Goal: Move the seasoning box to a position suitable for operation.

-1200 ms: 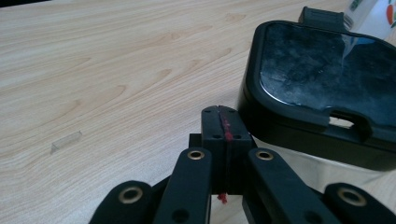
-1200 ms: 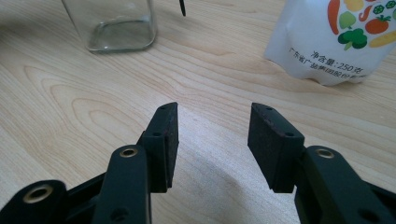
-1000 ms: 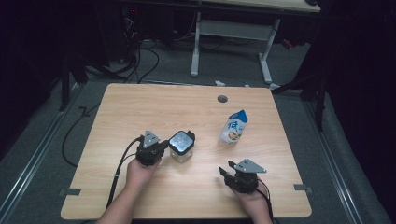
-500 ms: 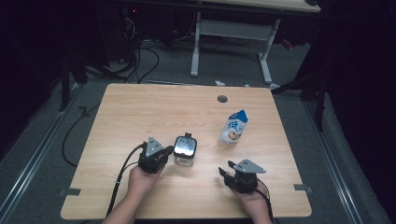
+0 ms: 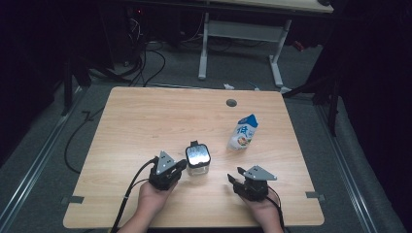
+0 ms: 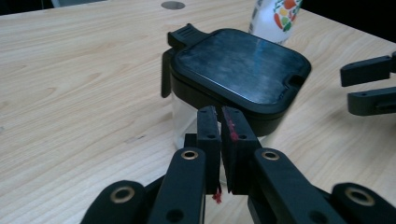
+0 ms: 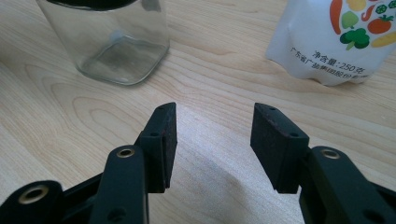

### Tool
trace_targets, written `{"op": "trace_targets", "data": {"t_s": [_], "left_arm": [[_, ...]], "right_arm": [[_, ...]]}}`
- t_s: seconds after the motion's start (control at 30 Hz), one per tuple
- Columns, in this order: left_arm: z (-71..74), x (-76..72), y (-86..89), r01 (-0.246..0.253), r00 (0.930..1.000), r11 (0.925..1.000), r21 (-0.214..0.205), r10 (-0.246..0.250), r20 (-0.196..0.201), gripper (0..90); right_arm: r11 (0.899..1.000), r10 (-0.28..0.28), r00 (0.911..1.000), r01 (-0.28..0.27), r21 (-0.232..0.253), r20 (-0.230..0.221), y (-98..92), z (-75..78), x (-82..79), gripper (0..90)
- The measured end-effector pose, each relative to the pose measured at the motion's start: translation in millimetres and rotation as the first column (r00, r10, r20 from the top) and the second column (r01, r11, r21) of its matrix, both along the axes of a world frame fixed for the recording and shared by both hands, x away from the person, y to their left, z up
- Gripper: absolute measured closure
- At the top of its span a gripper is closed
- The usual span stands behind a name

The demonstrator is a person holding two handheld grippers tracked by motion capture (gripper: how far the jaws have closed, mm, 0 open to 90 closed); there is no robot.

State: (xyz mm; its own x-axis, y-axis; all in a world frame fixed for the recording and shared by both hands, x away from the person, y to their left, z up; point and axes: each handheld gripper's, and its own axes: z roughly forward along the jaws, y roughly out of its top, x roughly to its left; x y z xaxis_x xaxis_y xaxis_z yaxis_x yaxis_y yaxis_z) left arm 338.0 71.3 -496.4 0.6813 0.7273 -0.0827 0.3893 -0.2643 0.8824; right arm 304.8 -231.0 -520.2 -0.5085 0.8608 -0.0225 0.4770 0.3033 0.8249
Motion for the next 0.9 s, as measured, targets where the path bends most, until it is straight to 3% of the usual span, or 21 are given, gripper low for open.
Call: {"op": "trace_targets", "data": {"t_s": [0.2,0.7,0.8,0.9], "left_arm": [[-1.2,-7.2,-9.6,0.037,0.9993,0.9993,0.000,-0.037,0.012,84.8],[-7.4,-11.9,-43.6,0.096,0.9953,0.9954,-0.001,-0.096,-0.011,83.9],[-8.4,-12.9,-42.6,0.099,0.9950,0.9951,0.004,-0.099,-0.009,82.5],[-8.4,-13.5,-27.5,0.077,0.9970,0.9970,0.008,-0.077,-0.002,80.7]], "right_arm": [[1.000,-0.003,1.0000,0.003,0.002,-0.003,0.8,-0.2,-0.4,50.7],[1.000,0.001,1.0000,-0.001,-0.003,0.000,-0.3,0.1,-0.1,50.0],[1.000,-0.001,1.0000,0.001,0.001,0.000,-0.6,0.7,-0.5,50.0],[1.000,-0.003,1.0000,0.003,0.006,0.001,-0.6,0.8,-0.9,50.9]]}}
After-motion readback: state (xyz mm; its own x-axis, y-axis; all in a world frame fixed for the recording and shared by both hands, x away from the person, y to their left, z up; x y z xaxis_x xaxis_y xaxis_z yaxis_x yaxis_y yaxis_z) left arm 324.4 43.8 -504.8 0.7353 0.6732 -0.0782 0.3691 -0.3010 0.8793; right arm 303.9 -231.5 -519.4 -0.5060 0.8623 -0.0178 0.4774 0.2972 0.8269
